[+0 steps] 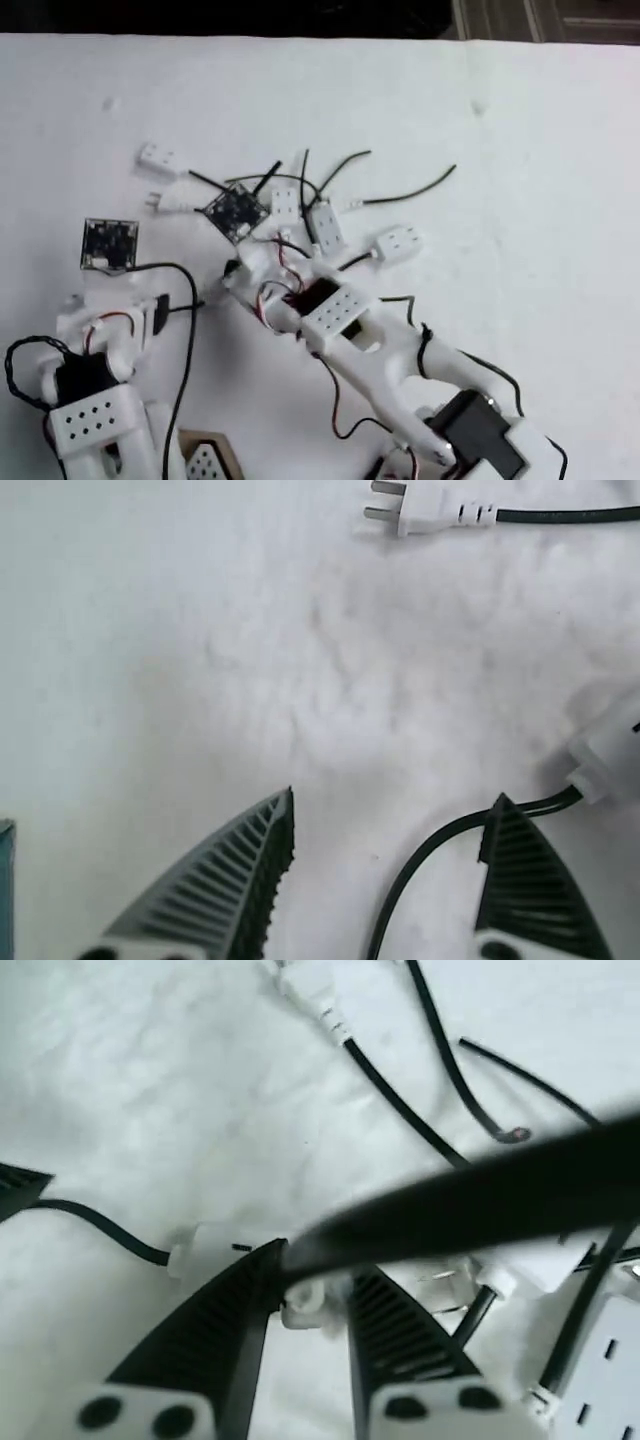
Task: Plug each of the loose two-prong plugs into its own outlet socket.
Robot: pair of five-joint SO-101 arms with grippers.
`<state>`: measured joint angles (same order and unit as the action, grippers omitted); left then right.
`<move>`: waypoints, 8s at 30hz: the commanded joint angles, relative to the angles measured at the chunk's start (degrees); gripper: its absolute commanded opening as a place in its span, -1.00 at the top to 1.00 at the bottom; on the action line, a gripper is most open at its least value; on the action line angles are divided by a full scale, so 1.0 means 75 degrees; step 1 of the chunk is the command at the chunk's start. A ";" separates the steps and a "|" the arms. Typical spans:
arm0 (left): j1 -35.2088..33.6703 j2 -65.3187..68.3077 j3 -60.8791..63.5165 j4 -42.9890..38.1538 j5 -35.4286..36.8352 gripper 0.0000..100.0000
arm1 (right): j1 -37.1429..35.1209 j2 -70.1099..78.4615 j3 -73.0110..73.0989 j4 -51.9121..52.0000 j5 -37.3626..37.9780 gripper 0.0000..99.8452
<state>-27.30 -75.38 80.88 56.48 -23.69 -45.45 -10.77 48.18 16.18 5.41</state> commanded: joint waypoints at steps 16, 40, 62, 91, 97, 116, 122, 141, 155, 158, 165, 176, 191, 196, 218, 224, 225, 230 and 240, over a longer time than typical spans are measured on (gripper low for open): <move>-0.0064 -0.0111 -0.0023 0.0035 0.0059 0.40 | 0.0076 0.0158 -0.0445 -0.0147 0.0035 0.97; -0.0064 -0.0111 -0.0012 0.0035 0.0059 0.40 | 0.0264 0.0697 -0.0750 0.0990 -0.0481 0.97; -0.0064 -0.0111 0.0117 -0.0012 0.0023 0.40 | 0.0264 0.1940 -0.1289 0.2092 -0.0445 0.97; -0.0053 -0.0111 0.0141 -0.0012 0.0012 0.40 | 0.0510 0.0088 -0.1219 0.3100 -0.0516 0.97; -0.0053 -0.0111 0.0141 -0.0012 0.0012 0.40 | 0.0522 0.0428 -0.1207 0.2760 -0.0527 0.97; -0.0053 -0.0111 0.0141 -0.0012 0.0012 0.40 | 0.0240 0.0615 -0.0574 0.2456 -0.0457 0.95; -0.0053 -0.0111 0.0141 -0.0012 0.0012 0.40 | 0.0229 0.0662 -0.0539 0.2561 -0.0457 0.89; -0.0006 -0.0111 0.0152 -0.0012 0.0012 0.40 | -0.0135 0.0592 -0.0223 0.2573 -0.0445 0.96; 0.0111 -0.0111 0.0152 -0.0012 0.0012 0.40 | -0.0170 -0.2608 -0.1278 0.5632 -0.0445 0.65; 0.0111 -0.0111 0.0152 -0.0012 0.0012 0.40 | -0.0299 -0.3323 -0.1254 0.6019 -0.0445 0.72; 0.0580 -0.0111 0.0129 0.0047 0.0012 0.40 | -0.0358 -0.4507 -0.1242 0.7496 -0.0457 0.95; 0.2315 -0.0076 -0.0821 0.1020 -0.0387 0.40 | 0.0885 -0.4788 -0.0316 0.8492 -0.0457 0.96; 0.3675 0.1389 -0.2590 0.2579 -0.0856 0.33 | 0.1952 -0.4800 0.0797 0.6933 -0.0457 0.97; 0.4167 0.3429 -0.3388 0.2590 -0.1453 0.32 | 0.1952 -0.4788 0.0797 0.6933 -0.0457 0.97; 0.5070 0.7777 -0.3681 -0.0774 -0.0938 0.53 | 0.2057 -0.4859 0.0832 0.6957 -0.0457 0.97; 0.5070 0.7777 -0.3727 -0.0774 -0.0926 0.66 | 0.2842 -0.4859 0.0551 0.6980 -0.0457 0.97; 0.5070 0.7777 -0.3727 -0.0774 -0.0926 0.68 | 0.2995 -0.4859 0.0492 0.6980 -0.0457 0.97; 0.5058 0.7766 -0.3856 -0.0797 -0.0938 0.86 | 0.3593 -0.4859 0.0293 0.6957 -0.0516 0.97; 0.4683 0.7766 -0.5603 0.0105 -0.0903 0.95 | 0.3839 -0.4859 0.0199 0.6945 -0.0516 0.97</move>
<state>9.10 -17.01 46.33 53.67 -31.25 -17.32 -45.85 52.13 69.01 1.98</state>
